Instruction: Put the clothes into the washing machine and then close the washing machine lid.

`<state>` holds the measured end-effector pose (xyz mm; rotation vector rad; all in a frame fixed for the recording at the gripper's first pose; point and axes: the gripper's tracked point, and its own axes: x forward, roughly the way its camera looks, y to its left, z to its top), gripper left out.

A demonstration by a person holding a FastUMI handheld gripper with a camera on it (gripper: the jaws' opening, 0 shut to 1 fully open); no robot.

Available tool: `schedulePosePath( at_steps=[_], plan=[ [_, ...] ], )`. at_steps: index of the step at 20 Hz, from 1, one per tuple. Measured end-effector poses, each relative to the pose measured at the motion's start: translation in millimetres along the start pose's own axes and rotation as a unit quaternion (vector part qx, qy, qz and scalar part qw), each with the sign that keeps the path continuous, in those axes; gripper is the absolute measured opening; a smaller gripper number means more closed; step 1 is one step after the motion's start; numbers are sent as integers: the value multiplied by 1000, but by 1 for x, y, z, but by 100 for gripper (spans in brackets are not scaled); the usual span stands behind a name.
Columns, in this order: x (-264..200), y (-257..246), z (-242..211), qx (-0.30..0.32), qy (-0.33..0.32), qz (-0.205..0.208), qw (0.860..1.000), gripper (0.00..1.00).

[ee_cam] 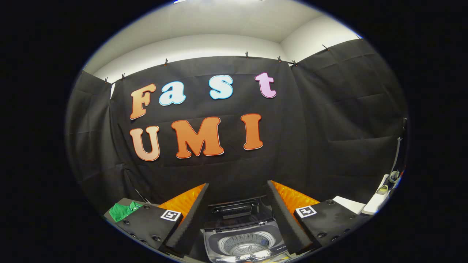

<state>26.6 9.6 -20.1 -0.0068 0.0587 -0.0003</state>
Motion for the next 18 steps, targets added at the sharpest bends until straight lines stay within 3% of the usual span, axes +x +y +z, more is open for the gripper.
schedulePosePath(
  at_steps=[9, 18],
  plan=[
    [10, 60, -14, -6, 16, 39, 999, 98],
    [13, 197, -70, -11, 73, 142, 987, 98]
  ],
)
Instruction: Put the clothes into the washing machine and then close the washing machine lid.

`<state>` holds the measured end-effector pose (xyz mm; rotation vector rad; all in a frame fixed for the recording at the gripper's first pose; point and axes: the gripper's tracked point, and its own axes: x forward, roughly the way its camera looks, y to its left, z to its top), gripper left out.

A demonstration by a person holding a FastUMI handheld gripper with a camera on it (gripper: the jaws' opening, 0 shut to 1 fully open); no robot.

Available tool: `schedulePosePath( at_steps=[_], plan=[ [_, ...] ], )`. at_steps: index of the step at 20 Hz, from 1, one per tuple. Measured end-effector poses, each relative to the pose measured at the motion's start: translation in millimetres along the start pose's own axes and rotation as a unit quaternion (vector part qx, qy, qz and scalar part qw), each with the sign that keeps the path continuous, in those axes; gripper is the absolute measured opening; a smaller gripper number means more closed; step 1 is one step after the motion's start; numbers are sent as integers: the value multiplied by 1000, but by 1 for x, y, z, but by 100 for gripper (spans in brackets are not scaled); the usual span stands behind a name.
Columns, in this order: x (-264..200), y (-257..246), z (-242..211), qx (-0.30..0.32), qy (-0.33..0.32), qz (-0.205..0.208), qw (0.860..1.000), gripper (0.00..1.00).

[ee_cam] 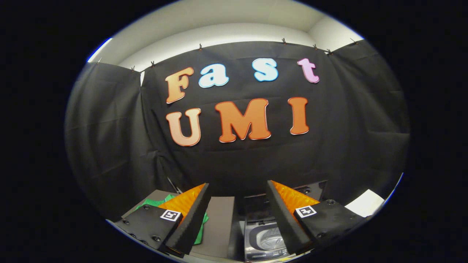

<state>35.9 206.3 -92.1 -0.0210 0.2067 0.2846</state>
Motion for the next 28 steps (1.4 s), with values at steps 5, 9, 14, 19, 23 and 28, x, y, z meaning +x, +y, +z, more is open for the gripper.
schedulePosePath(
  at_steps=[5, 9, 14, 19, 23, 28],
  plan=[
    [21, 85, -50, -11, 53, 66, 996, 98],
    [30, 130, -94, -29, 89, 93, 991, 98],
    [41, 160, -144, -58, 135, 106, 984, 98],
    [48, 161, -180, -85, 167, 97, 977, 98],
    [53, 161, -195, -81, 186, 99, 974, 98],
    [55, 161, -203, -8, 214, 111, 971, 86]
  ],
)
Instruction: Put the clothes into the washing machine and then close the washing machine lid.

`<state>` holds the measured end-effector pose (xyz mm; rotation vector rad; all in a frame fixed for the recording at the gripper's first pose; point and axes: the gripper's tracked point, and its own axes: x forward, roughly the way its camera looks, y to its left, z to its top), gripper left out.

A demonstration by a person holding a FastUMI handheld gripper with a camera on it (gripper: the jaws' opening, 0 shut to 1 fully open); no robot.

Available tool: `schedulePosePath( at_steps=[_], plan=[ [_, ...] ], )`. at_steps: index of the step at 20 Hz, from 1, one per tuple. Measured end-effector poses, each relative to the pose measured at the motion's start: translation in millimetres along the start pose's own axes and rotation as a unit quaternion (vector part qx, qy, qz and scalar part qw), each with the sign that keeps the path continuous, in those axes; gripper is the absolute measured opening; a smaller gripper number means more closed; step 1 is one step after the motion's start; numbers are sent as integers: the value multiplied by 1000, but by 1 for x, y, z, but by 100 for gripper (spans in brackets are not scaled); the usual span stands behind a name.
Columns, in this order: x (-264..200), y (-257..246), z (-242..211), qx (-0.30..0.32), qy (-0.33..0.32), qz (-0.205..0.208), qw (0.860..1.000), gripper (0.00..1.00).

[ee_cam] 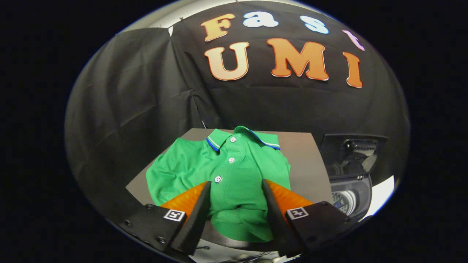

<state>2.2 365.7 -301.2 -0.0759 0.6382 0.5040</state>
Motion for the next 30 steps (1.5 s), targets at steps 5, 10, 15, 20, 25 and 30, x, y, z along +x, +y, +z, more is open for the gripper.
schedulePosePath(
  at_steps=[5, 10, 15, 20, 25, 30],
  plan=[
    [-8, 3, -1, 8, 10, 8, 1000, 53],
    [-22, 2, 10, -23, 10, -17, 1000, 27],
    [-67, -6, 57, -34, -35, -8, 999, 19],
    [-118, -37, 104, 3, -89, -18, 996, 20],
    [-156, -96, 129, 1, -132, -66, 989, 20],
    [-180, -171, 140, 32, -152, -95, 983, 20]
  ],
)
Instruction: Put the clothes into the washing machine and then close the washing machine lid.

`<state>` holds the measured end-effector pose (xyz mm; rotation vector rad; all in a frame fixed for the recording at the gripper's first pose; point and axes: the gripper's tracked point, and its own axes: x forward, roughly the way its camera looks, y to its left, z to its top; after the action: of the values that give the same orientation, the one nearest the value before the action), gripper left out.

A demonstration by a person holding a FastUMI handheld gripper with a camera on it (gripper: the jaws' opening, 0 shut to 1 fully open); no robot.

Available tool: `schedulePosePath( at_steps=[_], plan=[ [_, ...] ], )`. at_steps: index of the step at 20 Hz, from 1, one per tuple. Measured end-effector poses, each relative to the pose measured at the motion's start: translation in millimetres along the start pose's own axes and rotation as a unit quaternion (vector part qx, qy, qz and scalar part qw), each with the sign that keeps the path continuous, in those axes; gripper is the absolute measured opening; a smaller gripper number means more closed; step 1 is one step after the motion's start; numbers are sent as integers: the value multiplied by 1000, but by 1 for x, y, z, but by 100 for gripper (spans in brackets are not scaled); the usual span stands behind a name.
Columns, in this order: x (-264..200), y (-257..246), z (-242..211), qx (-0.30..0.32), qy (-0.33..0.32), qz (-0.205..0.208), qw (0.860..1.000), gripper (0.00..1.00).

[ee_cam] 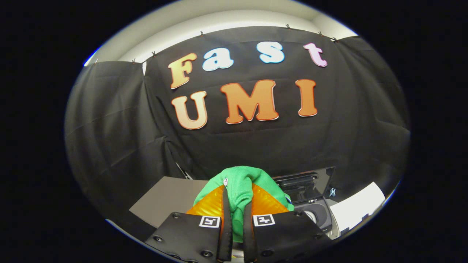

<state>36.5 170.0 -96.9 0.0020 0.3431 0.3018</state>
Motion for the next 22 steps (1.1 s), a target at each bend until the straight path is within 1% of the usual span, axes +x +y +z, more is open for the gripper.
schedulePosePath(
  at_steps=[5, 10, 15, 22],
  plan=[
    [-8, -79, 27, 4, -16, -20, 1000, 20],
    [3, -142, 14, 1, 4, -32, 999, 19],
    [24, -190, -19, -6, 42, -35, 998, 20],
    [59, -219, -97, -13, 120, -24, 992, 19]
  ],
)
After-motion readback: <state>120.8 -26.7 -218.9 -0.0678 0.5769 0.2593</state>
